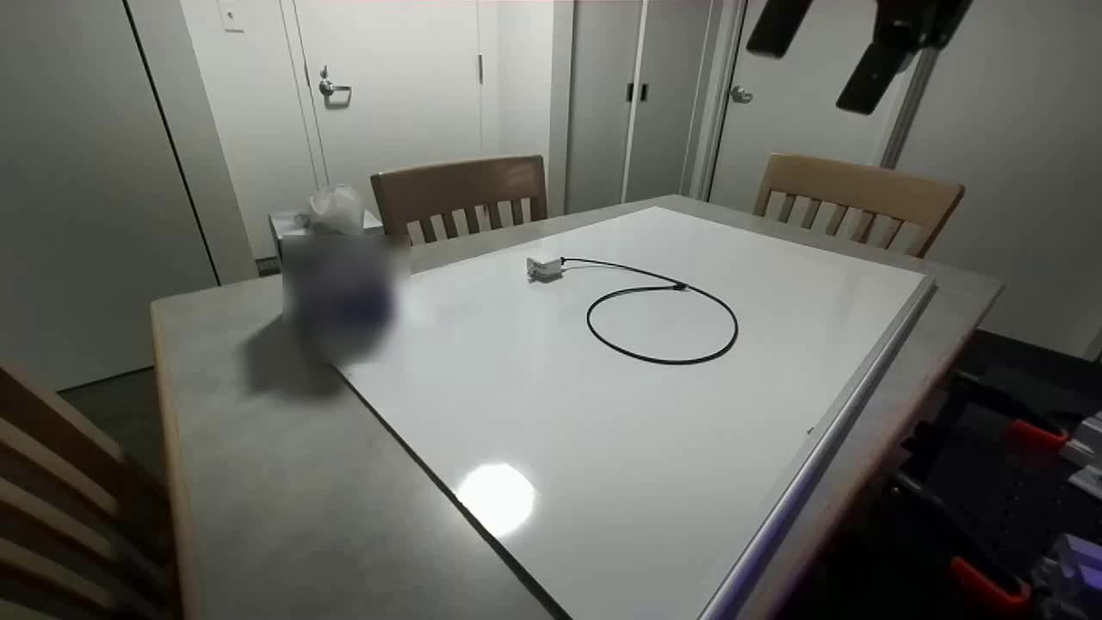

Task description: Unwind the charger cable and stretch it along the board

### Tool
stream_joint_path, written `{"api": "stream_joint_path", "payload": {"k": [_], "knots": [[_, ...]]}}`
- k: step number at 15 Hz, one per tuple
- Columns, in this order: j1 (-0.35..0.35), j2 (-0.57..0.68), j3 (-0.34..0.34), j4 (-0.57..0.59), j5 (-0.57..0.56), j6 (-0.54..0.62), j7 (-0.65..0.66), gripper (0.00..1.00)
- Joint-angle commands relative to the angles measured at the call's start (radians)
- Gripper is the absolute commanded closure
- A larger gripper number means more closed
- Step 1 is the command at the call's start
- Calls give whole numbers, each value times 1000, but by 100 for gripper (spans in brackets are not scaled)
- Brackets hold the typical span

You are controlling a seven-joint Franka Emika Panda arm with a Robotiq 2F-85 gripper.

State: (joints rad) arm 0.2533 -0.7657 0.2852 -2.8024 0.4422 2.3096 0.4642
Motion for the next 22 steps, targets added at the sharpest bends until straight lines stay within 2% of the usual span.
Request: {"api": "stream_joint_path", "payload": {"k": [1, 7, 14, 22], "knots": [[0, 0, -2, -8, -2, -5, 1, 0], [0, 4, -2, -15, -3, -5, 1, 0], [-4, 36, -39, -3, -22, 8, -98, 0], [-22, 128, -223, -2, -37, 16, -394, 0]]}}
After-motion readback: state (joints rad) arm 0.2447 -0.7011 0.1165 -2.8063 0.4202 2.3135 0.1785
